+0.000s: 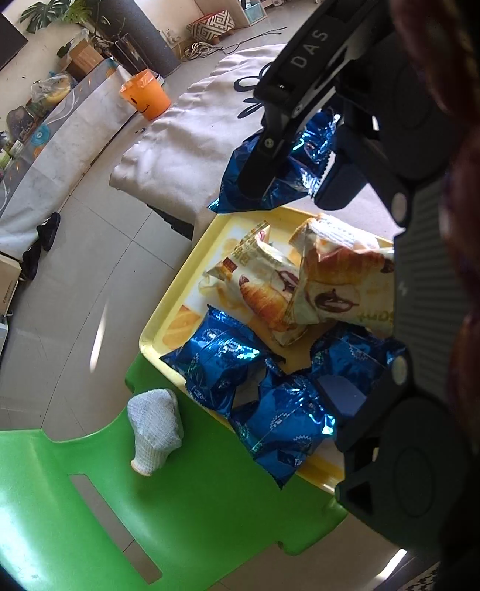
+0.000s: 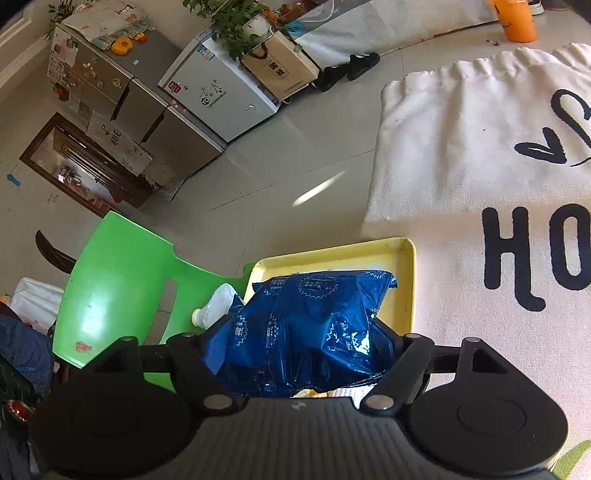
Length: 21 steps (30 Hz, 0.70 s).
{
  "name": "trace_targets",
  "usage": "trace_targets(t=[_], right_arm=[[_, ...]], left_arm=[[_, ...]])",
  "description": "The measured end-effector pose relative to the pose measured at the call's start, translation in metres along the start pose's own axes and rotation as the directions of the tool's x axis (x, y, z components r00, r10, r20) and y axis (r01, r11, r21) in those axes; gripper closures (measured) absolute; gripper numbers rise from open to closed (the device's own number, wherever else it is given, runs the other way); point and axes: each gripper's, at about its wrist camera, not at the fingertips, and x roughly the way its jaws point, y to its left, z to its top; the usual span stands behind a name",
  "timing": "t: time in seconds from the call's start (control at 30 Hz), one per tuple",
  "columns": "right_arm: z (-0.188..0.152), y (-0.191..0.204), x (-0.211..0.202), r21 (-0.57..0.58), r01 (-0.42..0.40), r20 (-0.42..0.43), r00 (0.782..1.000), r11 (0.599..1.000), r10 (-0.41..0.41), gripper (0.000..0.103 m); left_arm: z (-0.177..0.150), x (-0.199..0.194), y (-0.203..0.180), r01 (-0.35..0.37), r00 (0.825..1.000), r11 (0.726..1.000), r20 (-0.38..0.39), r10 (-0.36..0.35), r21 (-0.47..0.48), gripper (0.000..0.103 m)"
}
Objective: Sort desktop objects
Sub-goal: 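Carry the blue packet with the right gripper over the yellow tray, then open the right gripper to drop the blue packet onto the tray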
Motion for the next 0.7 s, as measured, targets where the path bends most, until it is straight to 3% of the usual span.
trace_targets(t=[0.13,0.37,0.57,0.7], right_arm=[[0.003,0.005,0.014,0.000,-0.031,-0.026,0.999,1.000,0.031,0.027],[-0.003,0.027,0.042,-0.101,-0.071,-0.086,0.994,0.992,0.063,0.026],[-0.007,0.037,0.052,-0.134,-0.105,-0.102,0.991,0.985,0.092,0.016],[-0.005,0.033,0.047,-0.124,-0.114,-0.095,0.990,0.986,0.103,0.016]], left_arm=[[0.002,0.001,0.016,-0.078,0.997,0.995,0.006,0.079,-0.055,0.001],[0.000,0.013,0.041,-0.112,0.992,0.979,-0.073,0.101,-0.173,0.001],[0.002,0.008,0.048,-0.150,0.988,0.968,-0.061,0.141,-0.199,0.001],[0.003,0.007,0.051,-0.156,0.987,0.962,-0.068,0.144,-0.223,0.001]])
